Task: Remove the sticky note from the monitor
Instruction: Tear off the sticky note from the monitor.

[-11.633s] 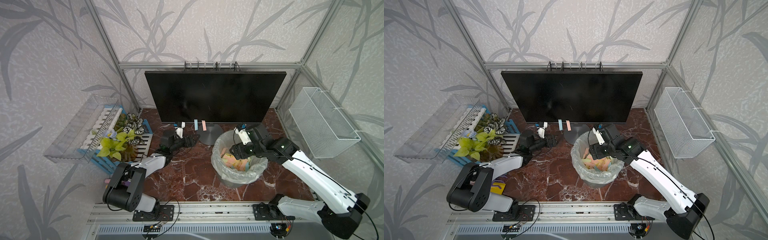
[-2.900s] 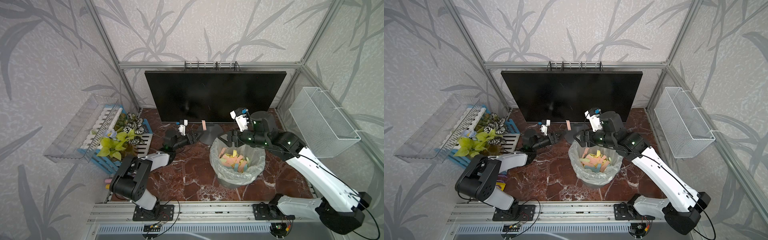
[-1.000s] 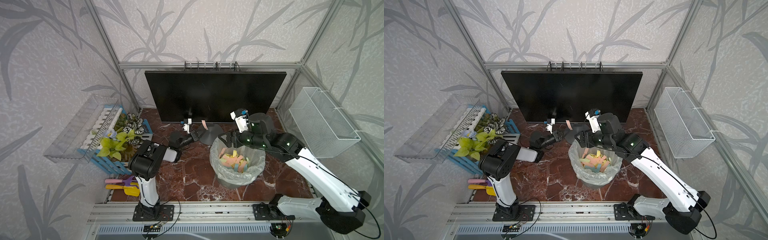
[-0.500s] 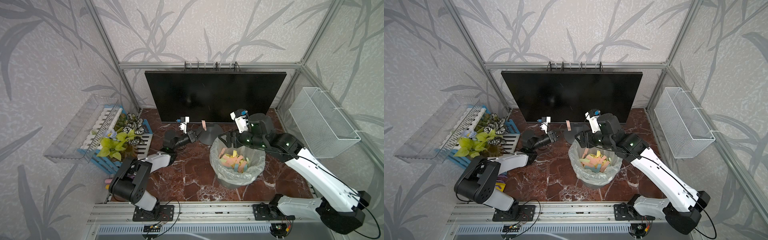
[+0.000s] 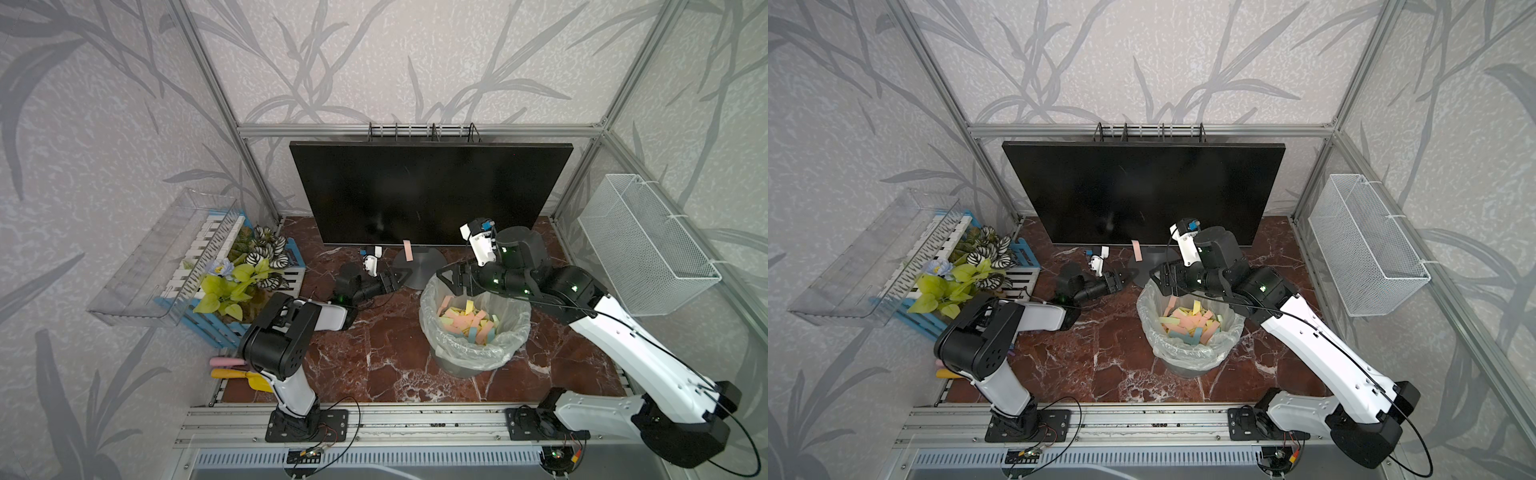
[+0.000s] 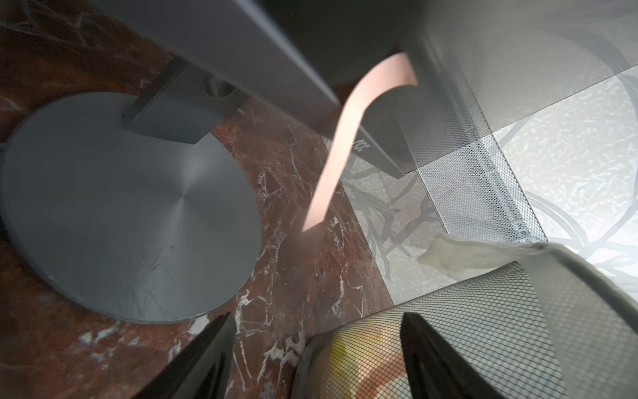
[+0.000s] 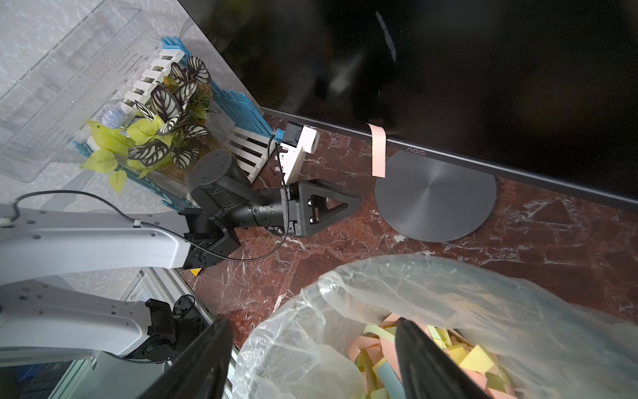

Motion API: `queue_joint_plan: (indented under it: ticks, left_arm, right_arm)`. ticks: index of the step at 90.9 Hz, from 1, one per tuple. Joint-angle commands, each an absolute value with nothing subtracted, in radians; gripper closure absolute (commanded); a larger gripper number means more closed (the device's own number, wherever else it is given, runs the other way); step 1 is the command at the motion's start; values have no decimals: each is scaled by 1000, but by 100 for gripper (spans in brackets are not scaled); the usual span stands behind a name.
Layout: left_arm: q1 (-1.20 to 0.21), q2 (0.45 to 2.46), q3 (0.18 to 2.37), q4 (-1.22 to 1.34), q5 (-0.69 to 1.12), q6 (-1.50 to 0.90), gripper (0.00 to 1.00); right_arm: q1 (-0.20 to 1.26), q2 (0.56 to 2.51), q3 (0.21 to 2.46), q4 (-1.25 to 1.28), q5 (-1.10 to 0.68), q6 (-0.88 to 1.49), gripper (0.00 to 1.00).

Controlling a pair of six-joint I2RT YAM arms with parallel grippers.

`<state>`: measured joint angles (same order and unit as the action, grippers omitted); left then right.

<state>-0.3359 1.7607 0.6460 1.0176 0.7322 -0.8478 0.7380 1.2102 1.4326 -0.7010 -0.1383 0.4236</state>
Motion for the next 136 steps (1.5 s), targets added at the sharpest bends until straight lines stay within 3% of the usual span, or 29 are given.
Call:
queue_joint_plan:
  ticks: [1, 43, 66, 109, 121, 136]
  left_arm:
    - [-330, 1805, 679, 1184, 752, -874, 20]
    - [-330, 1980, 819, 1365, 748, -1008, 25]
    - [-331, 2013, 806, 1511, 703, -1100, 49]
    - [-332, 2010, 766, 1581, 656, -1149, 83]
    - [-331, 1997, 737, 1591, 655, -1154, 100]
    - [-336, 1955, 690, 1606, 663, -1165, 100]
  right_arm:
    - [742, 1203, 1451, -702, -126, 413, 21]
    - [742, 1190, 1448, -723, -114, 410, 21]
    - [742, 1184, 1444, -727, -112, 411, 21]
    - [742, 1173, 1433, -723, -112, 416, 21]
    - [742, 1170, 1426, -718, -112, 417, 21]
    - [741, 1168, 1419, -714, -110, 416, 21]
